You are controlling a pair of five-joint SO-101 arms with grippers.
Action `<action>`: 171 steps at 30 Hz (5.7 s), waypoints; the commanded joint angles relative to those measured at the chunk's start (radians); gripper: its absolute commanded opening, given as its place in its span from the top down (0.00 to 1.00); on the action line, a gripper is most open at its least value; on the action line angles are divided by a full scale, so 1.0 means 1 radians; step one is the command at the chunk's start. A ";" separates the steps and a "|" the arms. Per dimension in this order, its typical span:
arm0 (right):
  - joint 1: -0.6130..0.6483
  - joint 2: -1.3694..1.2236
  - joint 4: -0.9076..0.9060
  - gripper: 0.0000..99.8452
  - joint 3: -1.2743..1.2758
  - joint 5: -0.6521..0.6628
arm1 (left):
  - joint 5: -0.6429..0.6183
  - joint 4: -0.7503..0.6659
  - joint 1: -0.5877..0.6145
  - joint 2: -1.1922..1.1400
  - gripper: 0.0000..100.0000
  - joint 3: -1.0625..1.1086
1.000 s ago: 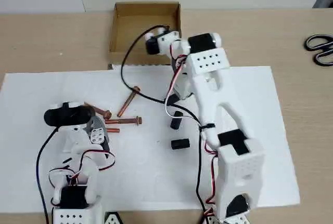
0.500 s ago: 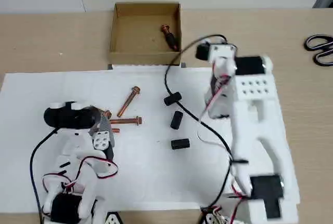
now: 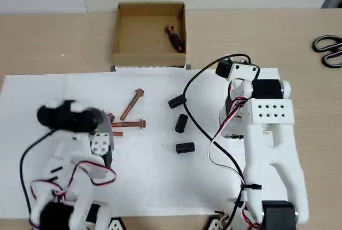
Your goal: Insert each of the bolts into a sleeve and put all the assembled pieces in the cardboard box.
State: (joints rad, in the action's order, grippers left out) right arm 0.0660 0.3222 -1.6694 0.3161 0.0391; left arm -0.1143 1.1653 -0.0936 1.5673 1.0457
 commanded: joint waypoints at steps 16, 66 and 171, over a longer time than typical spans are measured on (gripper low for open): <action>-0.105 0.041 0.016 1.00 -0.009 -0.003 | 0.031 0.189 -0.005 -1.060 0.99 -0.780; -0.320 0.041 -0.021 1.00 -0.005 0.124 | 0.137 0.537 -0.063 -2.242 0.91 -1.730; 0.354 1.202 0.518 1.00 0.758 0.123 | -0.446 -0.057 -0.103 -0.264 1.00 -0.245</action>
State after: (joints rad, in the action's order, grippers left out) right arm 0.3682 1.4760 -1.2075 1.0434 0.1542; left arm -0.5224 1.1899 -0.2010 1.2129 0.7327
